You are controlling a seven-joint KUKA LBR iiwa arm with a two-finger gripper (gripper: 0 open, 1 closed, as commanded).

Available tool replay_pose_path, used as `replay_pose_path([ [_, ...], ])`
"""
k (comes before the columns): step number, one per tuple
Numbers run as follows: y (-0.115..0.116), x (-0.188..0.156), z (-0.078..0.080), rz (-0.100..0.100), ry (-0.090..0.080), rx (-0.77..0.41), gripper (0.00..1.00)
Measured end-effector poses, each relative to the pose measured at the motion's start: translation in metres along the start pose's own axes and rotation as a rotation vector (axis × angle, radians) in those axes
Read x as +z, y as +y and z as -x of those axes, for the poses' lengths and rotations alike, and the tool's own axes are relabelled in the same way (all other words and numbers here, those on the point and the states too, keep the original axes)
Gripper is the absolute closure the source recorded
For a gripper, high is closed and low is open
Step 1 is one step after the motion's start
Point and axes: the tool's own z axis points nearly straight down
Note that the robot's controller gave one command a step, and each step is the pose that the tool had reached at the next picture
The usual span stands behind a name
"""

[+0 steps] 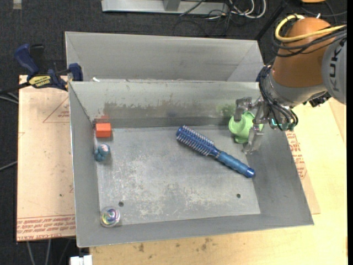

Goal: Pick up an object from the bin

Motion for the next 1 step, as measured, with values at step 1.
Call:
replay_pose_path([
  [1,0.0086,0.1123,0.0054,0.001,-0.001,0.258,0.0],
])
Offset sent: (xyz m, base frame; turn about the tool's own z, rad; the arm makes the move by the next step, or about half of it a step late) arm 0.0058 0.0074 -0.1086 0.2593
